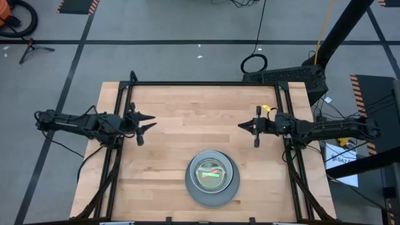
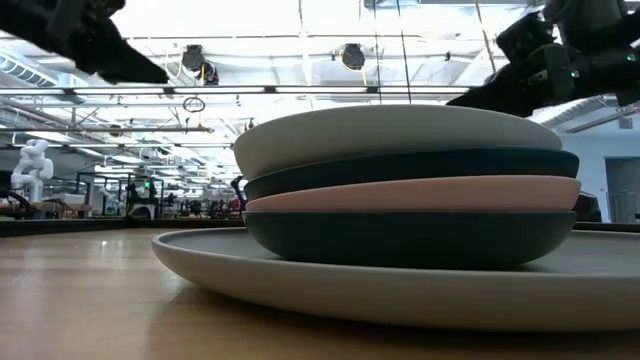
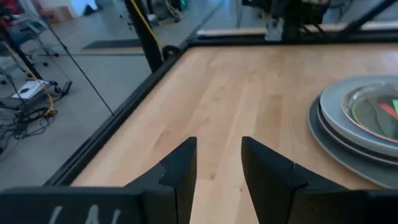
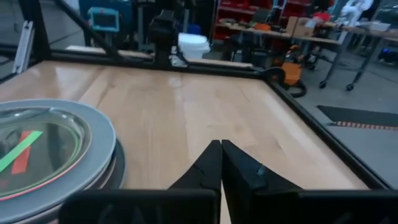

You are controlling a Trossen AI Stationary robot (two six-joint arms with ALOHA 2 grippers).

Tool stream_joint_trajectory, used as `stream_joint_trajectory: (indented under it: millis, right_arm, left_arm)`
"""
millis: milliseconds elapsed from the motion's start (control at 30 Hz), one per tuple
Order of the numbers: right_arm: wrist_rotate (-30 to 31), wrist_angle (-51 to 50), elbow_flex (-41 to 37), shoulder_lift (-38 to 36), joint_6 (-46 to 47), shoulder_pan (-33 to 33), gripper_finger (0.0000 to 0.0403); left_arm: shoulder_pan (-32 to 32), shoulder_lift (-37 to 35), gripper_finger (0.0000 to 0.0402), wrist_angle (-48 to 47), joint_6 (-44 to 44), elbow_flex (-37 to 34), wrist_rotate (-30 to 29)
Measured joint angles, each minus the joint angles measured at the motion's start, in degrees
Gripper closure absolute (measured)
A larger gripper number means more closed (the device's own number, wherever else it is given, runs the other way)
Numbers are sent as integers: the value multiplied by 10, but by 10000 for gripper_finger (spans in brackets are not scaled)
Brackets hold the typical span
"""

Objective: Stack plastic plates
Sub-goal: Return to Home Position

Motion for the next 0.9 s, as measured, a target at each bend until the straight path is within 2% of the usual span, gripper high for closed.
stream_joint_trajectory:
  millis: [200, 367, 567, 767, 900]
  right_arm:
    - [-9, -14, -37, -79, 11, -16, 403]
    - [-11, -58, -52, -138, 15, -26, 403]
    - [-11, -126, -53, -208, 12, -38, 403]
    - [-11, -164, -57, -265, 11, -41, 403]
    - [-11, -167, -90, -302, 20, -41, 403]
  left_arm:
    - [25, -105, 270, 19, 2, -29, 0]
    - [40, -157, 270, 17, 1, -32, 1]
    - [48, -172, 270, 21, -3, -38, 1]
    - [48, -172, 270, 41, -20, -87, 3]
    - [48, -171, 270, 62, -27, -115, 3]
